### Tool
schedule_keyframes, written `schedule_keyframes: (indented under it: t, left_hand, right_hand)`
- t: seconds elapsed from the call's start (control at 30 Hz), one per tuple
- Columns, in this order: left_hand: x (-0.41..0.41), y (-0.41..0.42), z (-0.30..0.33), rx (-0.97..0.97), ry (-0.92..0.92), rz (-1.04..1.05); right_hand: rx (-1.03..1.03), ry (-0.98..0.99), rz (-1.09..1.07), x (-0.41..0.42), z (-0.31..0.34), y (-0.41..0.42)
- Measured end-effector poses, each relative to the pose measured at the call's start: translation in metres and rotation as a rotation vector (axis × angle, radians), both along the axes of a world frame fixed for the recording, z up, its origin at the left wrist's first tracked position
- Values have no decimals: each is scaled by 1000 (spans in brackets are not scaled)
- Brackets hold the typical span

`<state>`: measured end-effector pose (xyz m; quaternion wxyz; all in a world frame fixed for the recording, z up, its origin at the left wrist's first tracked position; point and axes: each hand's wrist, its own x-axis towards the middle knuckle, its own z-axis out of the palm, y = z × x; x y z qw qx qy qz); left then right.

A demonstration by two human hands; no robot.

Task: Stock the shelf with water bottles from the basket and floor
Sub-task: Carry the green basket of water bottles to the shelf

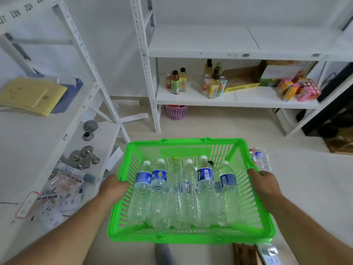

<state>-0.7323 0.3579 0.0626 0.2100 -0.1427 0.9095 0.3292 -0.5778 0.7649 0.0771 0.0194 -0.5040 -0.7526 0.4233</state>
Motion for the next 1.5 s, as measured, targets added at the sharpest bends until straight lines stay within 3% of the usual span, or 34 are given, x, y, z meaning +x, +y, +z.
schedule_keyframes:
  t: [0.47, 0.93, 1.13, 1.5]
  left_hand:
    - [-210, 80, -40, -165, -11, -138]
    - [-375, 148, -148, -204, -95, -152]
    - [-442, 170, -219, -182, -110, -138]
    - [-530, 216, -417, -204, -84, -105]
  right_hand:
    - [-74, -49, -42, -170, -43, 66]
    - [-96, -187, 2, -351, -134, 140]
    - [-130, -206, -51, -412, -200, 158]
    - [-154, -222, -24, -506, -410, 211]
